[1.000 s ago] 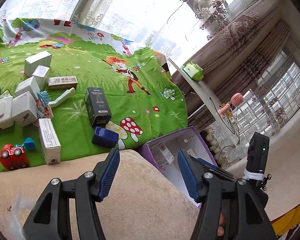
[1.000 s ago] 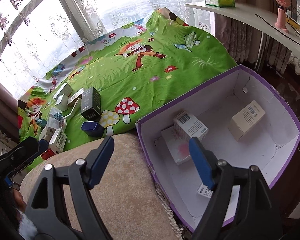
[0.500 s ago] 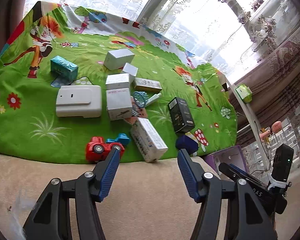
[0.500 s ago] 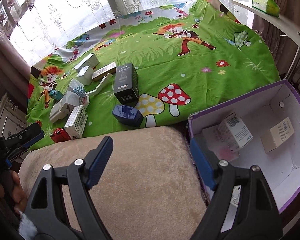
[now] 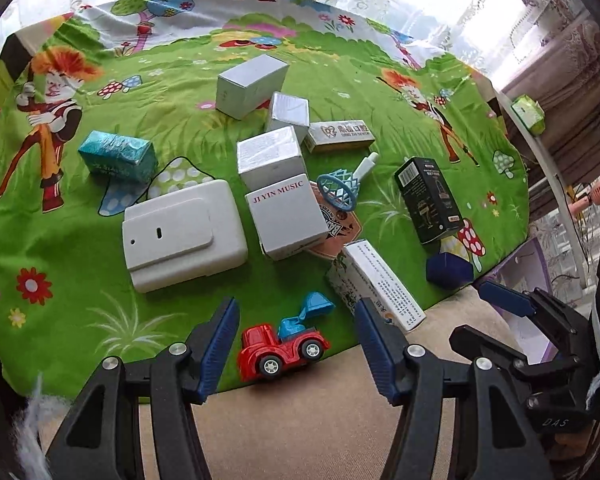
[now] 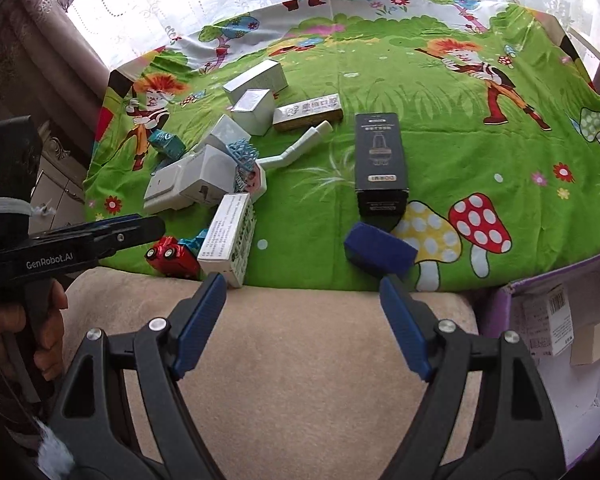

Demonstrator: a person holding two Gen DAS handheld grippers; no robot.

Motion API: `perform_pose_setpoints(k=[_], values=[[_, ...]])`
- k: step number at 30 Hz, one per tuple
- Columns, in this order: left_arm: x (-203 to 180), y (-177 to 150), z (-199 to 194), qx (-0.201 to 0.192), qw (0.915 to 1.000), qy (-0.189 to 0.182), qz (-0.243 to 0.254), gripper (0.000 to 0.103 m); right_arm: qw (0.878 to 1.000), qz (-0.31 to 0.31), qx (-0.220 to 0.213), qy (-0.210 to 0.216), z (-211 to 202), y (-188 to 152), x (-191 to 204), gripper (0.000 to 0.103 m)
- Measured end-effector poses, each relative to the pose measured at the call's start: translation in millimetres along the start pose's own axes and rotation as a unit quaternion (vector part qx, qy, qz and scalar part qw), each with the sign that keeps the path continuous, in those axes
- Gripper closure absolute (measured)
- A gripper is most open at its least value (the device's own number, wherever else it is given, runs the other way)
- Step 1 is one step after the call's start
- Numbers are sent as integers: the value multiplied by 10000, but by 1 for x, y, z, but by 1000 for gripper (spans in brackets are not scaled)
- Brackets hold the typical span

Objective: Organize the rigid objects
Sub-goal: 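Return both tools toward the red toy truck and white boxes, then grasp the red toy truck with the left tool while the right tool grasps a slim white box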

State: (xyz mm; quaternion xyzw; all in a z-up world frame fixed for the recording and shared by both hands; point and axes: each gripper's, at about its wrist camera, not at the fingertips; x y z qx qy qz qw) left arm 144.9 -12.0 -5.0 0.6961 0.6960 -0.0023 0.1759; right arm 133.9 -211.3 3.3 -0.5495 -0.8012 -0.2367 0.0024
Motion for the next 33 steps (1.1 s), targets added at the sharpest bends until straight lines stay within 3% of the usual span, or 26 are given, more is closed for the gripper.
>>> perform_pose_setpoints(k=[6, 13, 14, 16, 21, 27, 33], values=[[-22, 17, 28, 676, 9921, 428, 971, 47, 9989, -399, 228, 10, 16, 8, 21, 21], [-35, 19, 53, 1041, 9790, 916, 1496, 70, 9987, -372, 348, 24, 24, 8, 20, 21], [-37, 19, 52, 1011, 9781, 948, 1554, 80, 9987, -375, 356, 19, 24, 8, 20, 21], [-36, 17, 48, 941, 9802, 880, 1504, 89, 9986, -389, 360, 14, 24, 8, 21, 21], [-26, 7, 20, 448, 9863, 919, 1296, 88, 9985, -392, 370, 20, 25, 9, 21, 21], [-4, -8, -11, -161, 9890, 1245, 777, 89, 9979, -536, 369, -33, 31, 18, 32, 21], [7, -10, -22, -670, 9800, 1825, 426, 89, 9967, -681, 431, -79, 42, 28, 44, 21]])
Point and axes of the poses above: each gripper's, at about its wrist camera, not at the fingertips, and z roughly the way its jaws point, x to its left, y to its top, and after that the axes turned 7 degrees about x, right-handed
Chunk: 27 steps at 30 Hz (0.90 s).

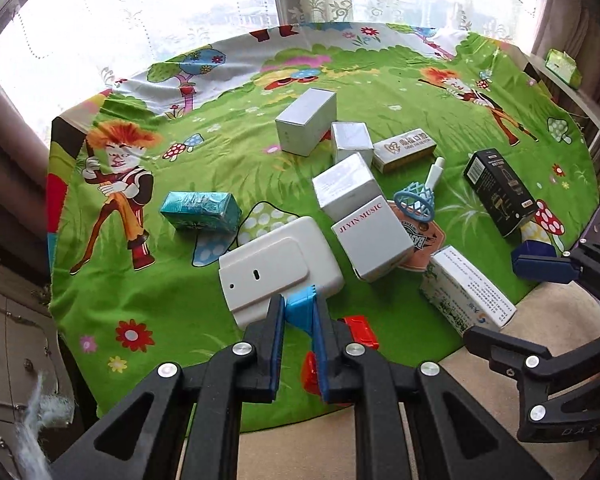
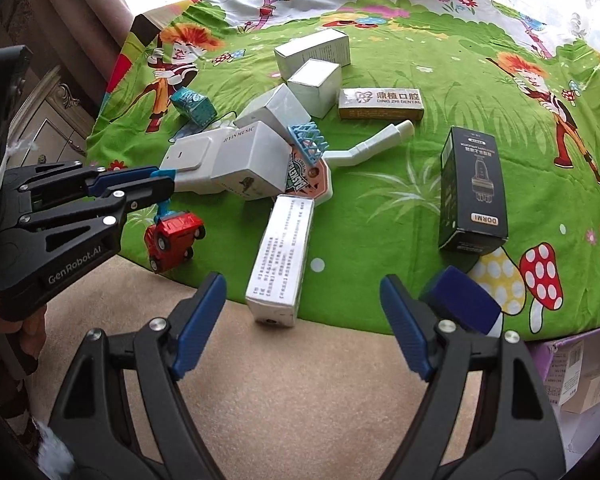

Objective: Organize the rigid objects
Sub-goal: 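Grasp the red toy truck with the left tool while the right tool grasps a slim white box, then carry the truck and slim box into the purple storage box and release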

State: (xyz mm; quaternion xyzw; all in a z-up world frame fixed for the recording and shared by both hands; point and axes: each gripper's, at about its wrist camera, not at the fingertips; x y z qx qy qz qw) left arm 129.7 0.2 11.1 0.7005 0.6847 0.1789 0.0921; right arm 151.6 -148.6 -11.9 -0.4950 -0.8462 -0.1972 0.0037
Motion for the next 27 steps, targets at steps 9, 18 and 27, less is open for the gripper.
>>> perform_pose_setpoints(k=[9, 18, 27], values=[[-18, 0, 1, 69, 9968, -763, -232, 89, 9998, -151, 35, -107, 12, 10, 9, 23], [0, -20, 5, 324, 9764, -1824, -1115, 89, 9993, -67, 287, 216, 28, 5, 2, 74], [-1, -40, 4, 472, 9738, -1923, -1118, 89, 9998, -88, 100, 172, 21, 0, 3, 75]])
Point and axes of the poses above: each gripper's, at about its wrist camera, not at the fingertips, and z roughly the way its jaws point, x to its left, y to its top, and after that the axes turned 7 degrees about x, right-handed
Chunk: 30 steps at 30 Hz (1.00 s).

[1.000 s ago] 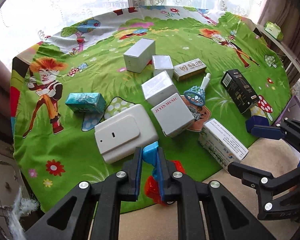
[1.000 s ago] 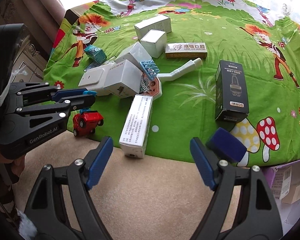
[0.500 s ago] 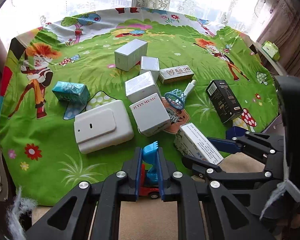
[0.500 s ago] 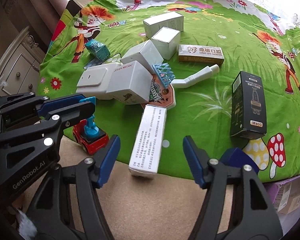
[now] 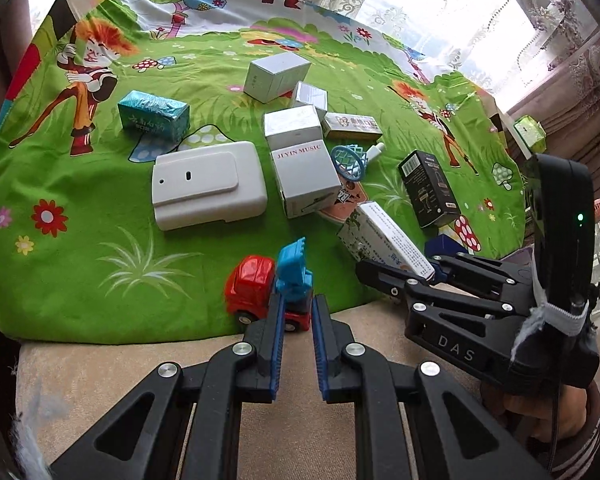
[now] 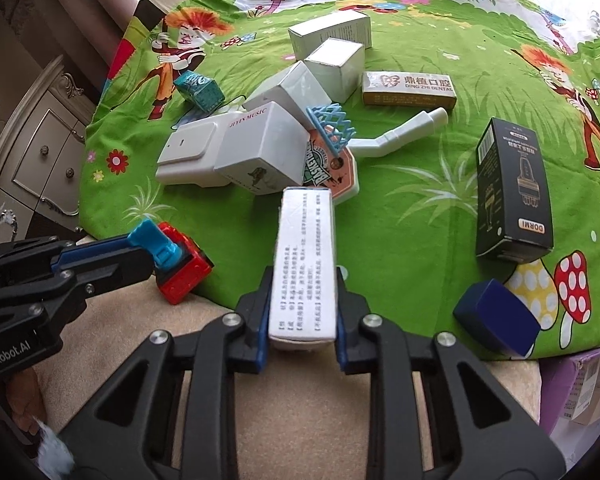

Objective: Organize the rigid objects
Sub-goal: 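Carry the truck and slim box into the purple storage box and release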

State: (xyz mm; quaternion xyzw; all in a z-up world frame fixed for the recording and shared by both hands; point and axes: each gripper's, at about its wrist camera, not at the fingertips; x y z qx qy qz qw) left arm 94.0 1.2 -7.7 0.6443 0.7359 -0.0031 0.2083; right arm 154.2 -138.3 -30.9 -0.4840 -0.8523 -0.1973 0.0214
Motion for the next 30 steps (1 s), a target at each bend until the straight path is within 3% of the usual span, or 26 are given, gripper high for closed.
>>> perform_pose_setpoints(k=[5, 11, 15, 18, 22, 25, 30], values=[[-2, 1, 20, 394, 9992, -49, 60, 89, 10000, 27, -27, -20, 0, -1, -1, 75], [3, 7, 33, 559, 9982, -190, -95, 89, 10000, 42, -12, -23, 1, -1, -2, 75], [-1, 3, 23, 396, 9991, -116, -4, 87, 10000, 60, -20, -1, 1, -1, -3, 75], [-3, -4, 4, -17, 10000, -21, 28, 83, 9999, 95, -28, 33, 2, -2, -4, 75], [-10, -6, -15, -517, 9983, 246, 135, 47, 9998, 130, -146, 49, -3, -4, -5, 75], [-14, 0, -16, -597, 9971, 421, 200, 47, 9995, 167, -254, 30, -8, -6, -6, 75], [-27, 10, -4, -411, 9976, 461, 297, 51, 9982, 363, -466, 16, -19, -10, -13, 75]])
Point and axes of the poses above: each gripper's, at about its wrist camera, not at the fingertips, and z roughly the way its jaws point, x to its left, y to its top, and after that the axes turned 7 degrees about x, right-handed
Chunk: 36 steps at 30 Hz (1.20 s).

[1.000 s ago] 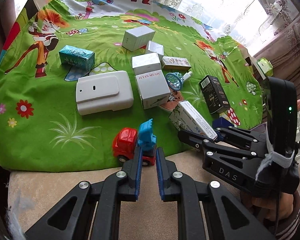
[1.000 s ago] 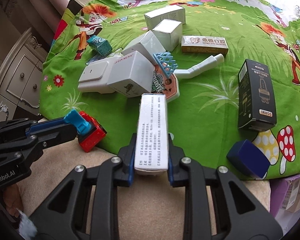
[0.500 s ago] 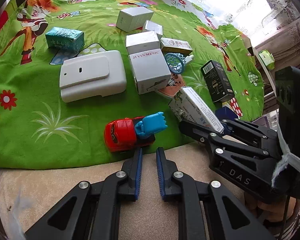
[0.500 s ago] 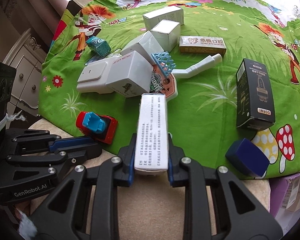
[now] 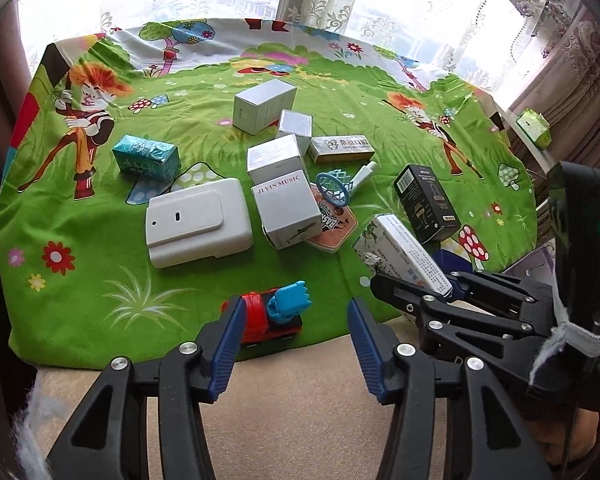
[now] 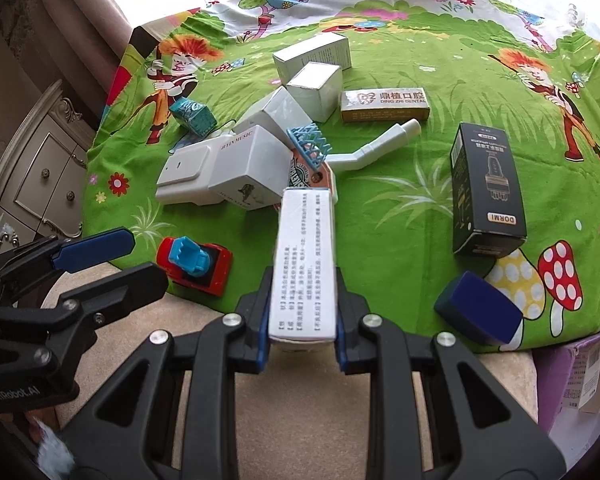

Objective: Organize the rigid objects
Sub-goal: 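Carry the truck and slim box into the purple storage box and release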

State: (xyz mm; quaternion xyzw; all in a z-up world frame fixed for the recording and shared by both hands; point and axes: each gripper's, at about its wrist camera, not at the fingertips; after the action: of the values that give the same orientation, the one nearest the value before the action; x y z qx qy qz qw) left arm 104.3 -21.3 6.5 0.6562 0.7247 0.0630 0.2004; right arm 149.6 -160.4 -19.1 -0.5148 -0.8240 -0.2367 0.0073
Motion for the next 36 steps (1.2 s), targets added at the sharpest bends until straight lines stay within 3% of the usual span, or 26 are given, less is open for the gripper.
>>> perform_pose_setpoints(k=[6, 7, 14, 27, 36], values=[[-7, 6, 16, 200, 9996, 178, -2, 68, 9996, 165, -234, -85, -15, -6, -8, 75], [-7, 6, 18, 224, 9995, 229, -8, 80, 9995, 181, -260, -90, -16, -7, -9, 75], [-5, 4, 12, 80, 9998, 137, -81, 89, 9989, 234, -404, -92, -29, -18, -12, 75], [-30, 0, -14, -359, 9985, -415, 4, 89, 9962, 599, -625, -1, -58, -37, -34, 75], [-71, -3, -25, -596, 9915, -1131, 225, 89, 9922, 933, -819, -96, -88, -59, -60, 75]])
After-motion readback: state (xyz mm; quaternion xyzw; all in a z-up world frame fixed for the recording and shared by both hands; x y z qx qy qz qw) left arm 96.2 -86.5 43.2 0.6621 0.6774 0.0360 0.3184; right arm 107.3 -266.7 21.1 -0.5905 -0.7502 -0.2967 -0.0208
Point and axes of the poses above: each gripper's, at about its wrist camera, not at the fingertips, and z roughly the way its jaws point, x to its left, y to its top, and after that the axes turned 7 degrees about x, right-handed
